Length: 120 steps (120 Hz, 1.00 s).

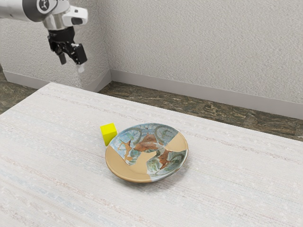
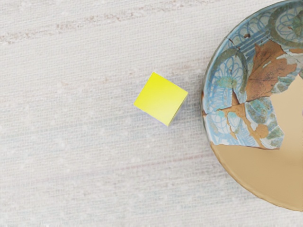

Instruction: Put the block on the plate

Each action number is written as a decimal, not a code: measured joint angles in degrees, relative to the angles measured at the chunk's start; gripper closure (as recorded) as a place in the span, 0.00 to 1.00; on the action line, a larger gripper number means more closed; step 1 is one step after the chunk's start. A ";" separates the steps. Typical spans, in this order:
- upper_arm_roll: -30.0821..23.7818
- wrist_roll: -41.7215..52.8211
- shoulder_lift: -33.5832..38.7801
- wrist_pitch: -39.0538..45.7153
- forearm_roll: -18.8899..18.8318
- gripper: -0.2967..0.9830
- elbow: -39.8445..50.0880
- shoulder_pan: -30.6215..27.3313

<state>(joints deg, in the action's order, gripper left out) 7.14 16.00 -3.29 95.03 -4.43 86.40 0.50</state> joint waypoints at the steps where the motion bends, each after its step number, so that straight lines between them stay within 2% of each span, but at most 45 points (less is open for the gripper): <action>1: 0.17 -0.02 0.03 -0.04 0.03 0.23 0.05 0.21; 24: 1.50 1.78 -9.49 6.12 1.59 0.23 4.62 -0.18; 45: 1.54 6.34 -13.42 14.43 3.36 0.23 10.53 -1.23; 79: 0.76 15.44 -20.28 21.97 5.95 0.23 9.40 -3.07; 120: -2.87 23.92 -23.88 24.07 5.52 0.23 8.04 -5.43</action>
<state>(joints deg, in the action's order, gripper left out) 4.26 39.92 -27.17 119.10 1.09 94.44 -4.94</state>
